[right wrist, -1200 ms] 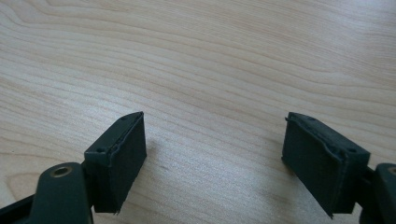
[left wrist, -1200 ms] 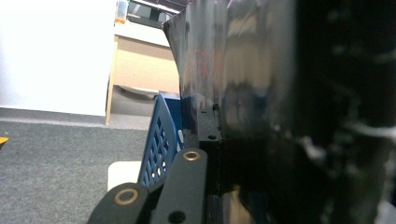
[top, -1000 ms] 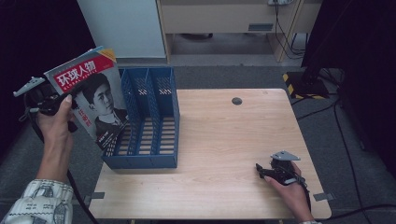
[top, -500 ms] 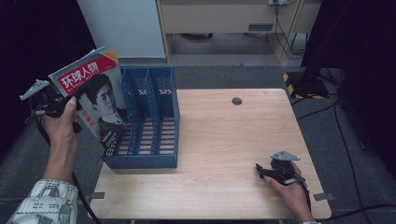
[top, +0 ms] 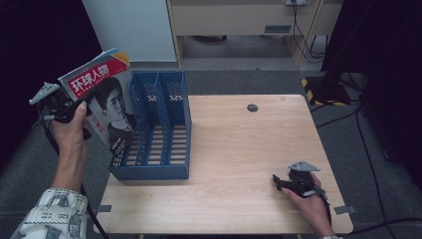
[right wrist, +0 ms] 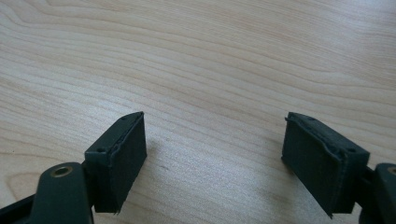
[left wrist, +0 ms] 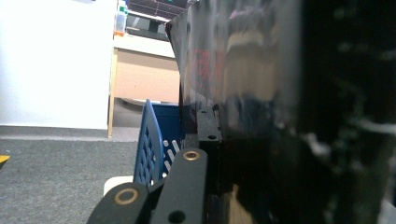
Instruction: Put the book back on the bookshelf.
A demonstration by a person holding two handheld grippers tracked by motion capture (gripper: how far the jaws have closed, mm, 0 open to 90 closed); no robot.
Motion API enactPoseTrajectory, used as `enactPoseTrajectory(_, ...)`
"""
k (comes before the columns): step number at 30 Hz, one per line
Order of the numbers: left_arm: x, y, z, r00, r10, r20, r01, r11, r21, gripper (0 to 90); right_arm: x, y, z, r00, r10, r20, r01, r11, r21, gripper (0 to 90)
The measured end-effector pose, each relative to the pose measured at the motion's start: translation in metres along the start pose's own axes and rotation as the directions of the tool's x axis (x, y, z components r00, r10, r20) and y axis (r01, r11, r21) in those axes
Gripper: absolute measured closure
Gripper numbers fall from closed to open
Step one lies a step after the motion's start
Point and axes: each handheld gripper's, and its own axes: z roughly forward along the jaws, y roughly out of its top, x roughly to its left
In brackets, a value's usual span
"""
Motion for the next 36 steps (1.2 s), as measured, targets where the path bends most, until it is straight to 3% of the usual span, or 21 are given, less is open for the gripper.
enactPoseTrajectory(10,0.0,-0.009,-0.003,1.0,0.0,-0.004,0.0,1.0,-0.001,86.6,0.0,0.0,0.0,1.0,-0.002,0.0,0.002,1.0,0.001,22.0)
enactPoseTrajectory(17,-0.001,-0.02,-0.004,0.9998,0.003,-0.018,-0.003,0.9995,-0.03,86.6,0.0,0.0,0.0,1.0,0.001,0.0,-0.001,1.0,0.0,22.0)
enactPoseTrajectory(25,-0.003,-0.034,-0.005,0.9995,0.023,-0.021,-0.023,0.9994,-0.027,86.6,0.0,0.0,0.0,1.0,-0.001,0.0,0.001,1.0,-0.001,22.1)
enactPoseTrajectory(27,-0.004,-0.037,-0.006,0.9989,0.032,-0.033,-0.033,0.9986,-0.041,86.7,0.0,0.0,0.0,1.0,0.0,0.0,0.0,1.0,-0.001,22.1)
enactPoseTrajectory(30,-0.004,-0.039,-0.007,0.9993,0.016,-0.034,-0.018,0.9964,-0.083,86.6,0.0,0.0,0.0,1.0,-0.001,-0.001,0.001,1.0,0.0,22.1)
enactPoseTrajectory(36,-0.005,-0.045,-0.006,0.9991,0.024,-0.035,-0.027,0.9966,-0.077,86.6,0.0,0.0,0.0,1.0,-0.001,0.0,0.001,1.0,-0.001,22.1)
